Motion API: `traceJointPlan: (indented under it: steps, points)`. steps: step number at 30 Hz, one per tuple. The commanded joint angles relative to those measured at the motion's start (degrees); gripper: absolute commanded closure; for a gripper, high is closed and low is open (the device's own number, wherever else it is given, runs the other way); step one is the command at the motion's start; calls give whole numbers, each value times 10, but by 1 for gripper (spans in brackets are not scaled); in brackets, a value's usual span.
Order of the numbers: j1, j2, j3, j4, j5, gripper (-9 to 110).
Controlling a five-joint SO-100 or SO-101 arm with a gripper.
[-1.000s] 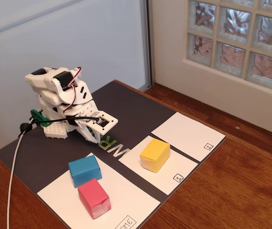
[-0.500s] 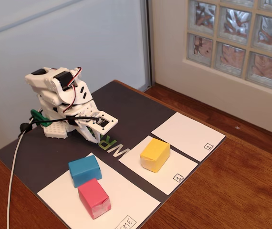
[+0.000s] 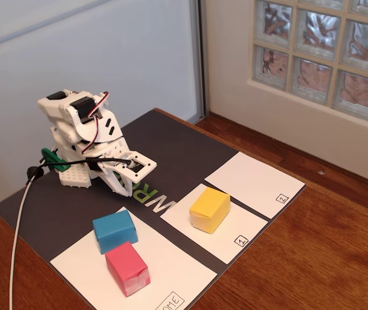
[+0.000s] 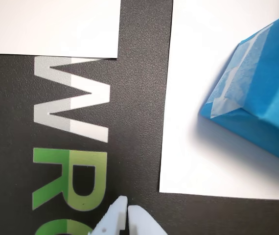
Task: Move box red to zone 2
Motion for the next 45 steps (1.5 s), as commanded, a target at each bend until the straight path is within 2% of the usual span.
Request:
traceJointPlan:
  steps: [1, 11, 17, 20, 24, 34, 45]
  points:
    - [-13, 31, 4, 19, -33, 102]
    - [11, 31, -1, 22, 1, 102]
    - [-3, 8, -69, 16, 22, 102]
    - [-18, -77, -124, -16, 40, 102]
    - [-22, -229, -249, -34, 17, 102]
    - [-6, -488, -568, 18, 2, 102]
    - [121, -659, -764, 15, 56, 102]
